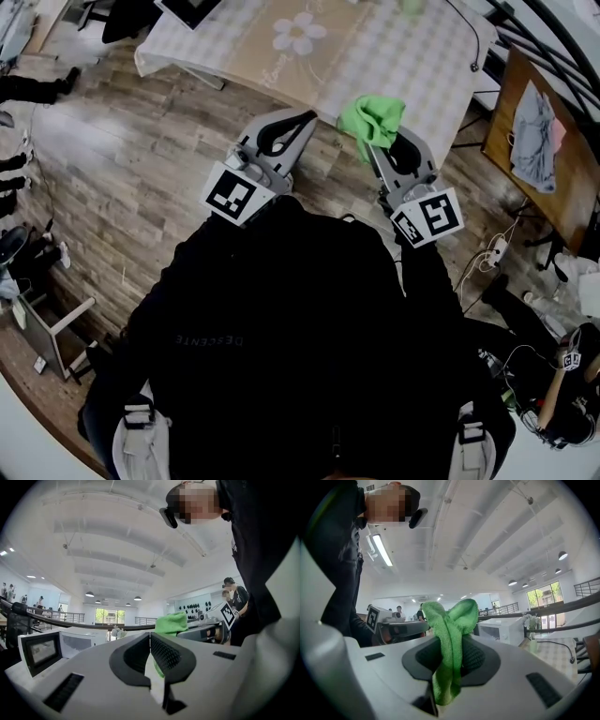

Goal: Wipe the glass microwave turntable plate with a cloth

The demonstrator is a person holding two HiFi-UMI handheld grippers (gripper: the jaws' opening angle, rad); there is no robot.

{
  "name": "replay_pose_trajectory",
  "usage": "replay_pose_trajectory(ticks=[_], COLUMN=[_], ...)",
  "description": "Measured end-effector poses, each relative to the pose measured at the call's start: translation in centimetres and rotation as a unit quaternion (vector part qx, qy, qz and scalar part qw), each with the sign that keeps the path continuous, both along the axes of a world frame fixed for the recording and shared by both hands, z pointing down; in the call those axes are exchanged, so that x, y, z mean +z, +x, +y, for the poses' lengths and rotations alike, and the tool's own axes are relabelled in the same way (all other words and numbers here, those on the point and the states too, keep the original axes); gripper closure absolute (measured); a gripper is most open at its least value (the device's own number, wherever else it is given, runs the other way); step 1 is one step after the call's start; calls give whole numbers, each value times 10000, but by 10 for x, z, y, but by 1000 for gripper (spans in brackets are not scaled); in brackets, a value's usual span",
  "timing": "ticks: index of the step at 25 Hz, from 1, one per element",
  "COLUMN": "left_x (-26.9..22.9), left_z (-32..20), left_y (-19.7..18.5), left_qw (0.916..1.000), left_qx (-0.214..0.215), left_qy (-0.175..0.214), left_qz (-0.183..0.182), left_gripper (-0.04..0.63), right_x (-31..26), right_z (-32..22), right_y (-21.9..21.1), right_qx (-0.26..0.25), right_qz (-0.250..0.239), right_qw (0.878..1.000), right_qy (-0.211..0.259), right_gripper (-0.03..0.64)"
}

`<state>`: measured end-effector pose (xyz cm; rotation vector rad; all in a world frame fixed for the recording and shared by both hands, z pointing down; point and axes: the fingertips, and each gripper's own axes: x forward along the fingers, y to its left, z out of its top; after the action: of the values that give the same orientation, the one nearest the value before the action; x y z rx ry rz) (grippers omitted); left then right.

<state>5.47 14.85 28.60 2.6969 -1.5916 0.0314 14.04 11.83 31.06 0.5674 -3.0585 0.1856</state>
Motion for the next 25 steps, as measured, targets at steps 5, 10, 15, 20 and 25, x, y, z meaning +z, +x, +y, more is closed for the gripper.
replay_pose_trajectory(ticks=[5, 10, 15, 20, 25], left_x=[-5, 0, 9, 12, 16], left_z=[-54, -98, -134, -150, -163], left_y=[-62, -105, -136, -150, -148], left_qw=[9995, 9971, 9935, 9911, 9898], left_qx=[297, 742, 1091, 1264, 1372], left_qy=[-61, -151, -273, -263, -186], left_qz=[47, 96, 190, 311, 333], left_gripper=[574, 574, 574, 574, 574], right_x=[-3, 5, 12, 21, 29], right_z=[-45, -81, -112, -127, -146], right_y=[-58, -98, -128, -141, -142], right_qx=[344, 852, 1229, 1458, 1528], right_qz=[119, 276, 440, 556, 626], right_qw=[9993, 9956, 9908, 9870, 9855], right_qy=[-74, -270, -360, -387, -387], right_gripper=[518, 518, 518, 518, 518])
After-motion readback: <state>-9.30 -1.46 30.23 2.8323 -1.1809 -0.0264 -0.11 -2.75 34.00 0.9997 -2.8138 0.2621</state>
